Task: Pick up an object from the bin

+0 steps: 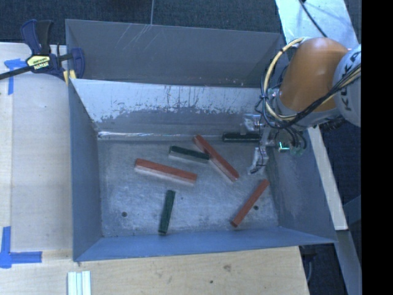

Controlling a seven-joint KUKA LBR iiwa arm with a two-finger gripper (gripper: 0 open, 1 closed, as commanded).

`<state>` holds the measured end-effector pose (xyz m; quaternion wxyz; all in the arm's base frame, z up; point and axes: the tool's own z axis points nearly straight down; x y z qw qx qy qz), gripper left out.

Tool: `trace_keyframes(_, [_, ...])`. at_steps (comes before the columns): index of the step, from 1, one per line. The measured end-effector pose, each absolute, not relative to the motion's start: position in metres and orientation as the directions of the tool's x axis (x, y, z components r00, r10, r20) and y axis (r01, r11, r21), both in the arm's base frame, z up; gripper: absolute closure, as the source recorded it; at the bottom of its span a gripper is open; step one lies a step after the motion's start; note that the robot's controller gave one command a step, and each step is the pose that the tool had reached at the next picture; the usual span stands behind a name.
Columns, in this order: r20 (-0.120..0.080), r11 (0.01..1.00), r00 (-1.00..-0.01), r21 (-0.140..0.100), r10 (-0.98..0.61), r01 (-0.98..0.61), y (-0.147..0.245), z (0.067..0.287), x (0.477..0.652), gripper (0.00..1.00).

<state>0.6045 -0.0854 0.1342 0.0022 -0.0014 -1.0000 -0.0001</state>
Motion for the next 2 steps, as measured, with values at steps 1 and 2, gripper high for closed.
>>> trace_keyframes(1, [0.002, 0.997, -0.997, 0.003, 0.082, 0.082, -0.0115, 0.067, 0.606, 0.0])
trace_keyframes(2, [-0.008, 0.996, -0.996, 0.0, 0.086, 0.086, -0.0166, 0.0722, 0.6089, 1.0])
